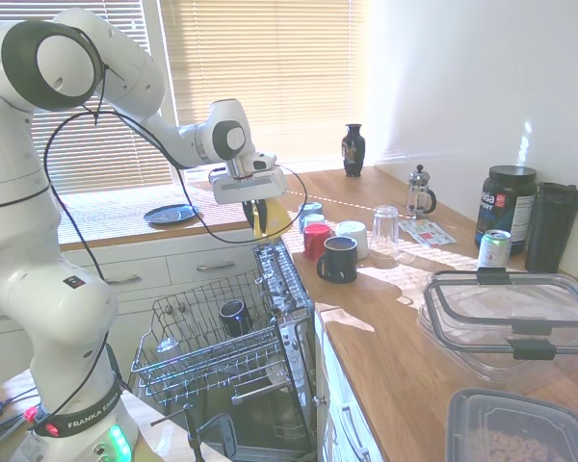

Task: Remove a mug cup out of the dishwasher

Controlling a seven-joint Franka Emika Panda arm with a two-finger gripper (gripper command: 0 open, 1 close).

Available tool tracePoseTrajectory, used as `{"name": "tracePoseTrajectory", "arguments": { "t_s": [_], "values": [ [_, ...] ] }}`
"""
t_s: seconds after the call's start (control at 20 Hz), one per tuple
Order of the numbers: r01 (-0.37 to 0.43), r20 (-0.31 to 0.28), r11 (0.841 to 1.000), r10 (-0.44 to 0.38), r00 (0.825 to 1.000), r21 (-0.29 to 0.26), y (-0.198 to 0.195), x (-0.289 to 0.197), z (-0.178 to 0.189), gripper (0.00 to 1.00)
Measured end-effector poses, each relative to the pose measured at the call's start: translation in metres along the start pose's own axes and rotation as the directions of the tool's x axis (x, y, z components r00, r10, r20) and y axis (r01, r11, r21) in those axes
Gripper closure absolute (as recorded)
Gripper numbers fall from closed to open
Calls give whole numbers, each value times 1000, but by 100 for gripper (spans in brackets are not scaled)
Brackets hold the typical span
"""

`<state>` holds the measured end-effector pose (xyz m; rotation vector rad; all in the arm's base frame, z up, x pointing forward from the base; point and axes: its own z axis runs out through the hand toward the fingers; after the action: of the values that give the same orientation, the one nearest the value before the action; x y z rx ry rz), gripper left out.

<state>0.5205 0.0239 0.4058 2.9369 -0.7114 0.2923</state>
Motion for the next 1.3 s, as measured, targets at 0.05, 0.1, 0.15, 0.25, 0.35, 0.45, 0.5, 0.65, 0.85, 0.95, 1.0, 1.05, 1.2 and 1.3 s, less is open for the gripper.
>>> {"name": "tracePoseTrajectory", "arguments": {
  "t_s": [0.05, 0.1, 0.15, 0.25, 0.35, 0.45, 0.5, 0.65, 0.85, 0.95, 1.0, 1.05, 1.2, 1.3],
  "values": [
    [0, 4, 1000, 0, 1000, 1, -1, 1, 7, 100],
    [-4, 7, 1000, 4, 1000, 2, -1, 4, 13, 100],
    [-12, 11, 1000, 12, 1000, 4, -1, 9, 18, 100],
    [-24, 12, 1000, 24, 1000, 11, -2, 22, 21, 100],
    [-31, 11, 999, 31, 999, 17, -4, 38, 20, 100],
    [-30, 16, 999, 29, 999, 20, -8, 54, 20, 100],
    [-29, 20, 999, 28, 999, 20, -9, 60, 22, 100],
    [-31, 32, 999, 30, 999, 20, -11, 78, 30, 100],
    [-35, 47, 999, 34, 998, 22, -8, 100, 37, 100],
    [-36, 49, 999, 35, 998, 24, -6, 110, 39, 100],
    [-37, 51, 999, 36, 998, 24, -6, 113, 41, 100],
    [-38, 54, 999, 37, 998, 26, -6, 116, 42, 100],
    [-36, 65, 999, 35, 997, 24, -9, 119, 51, 100],
    [-33, 72, 999, 31, 997, 20, -13, 120, 59, 100]
  ]
}}
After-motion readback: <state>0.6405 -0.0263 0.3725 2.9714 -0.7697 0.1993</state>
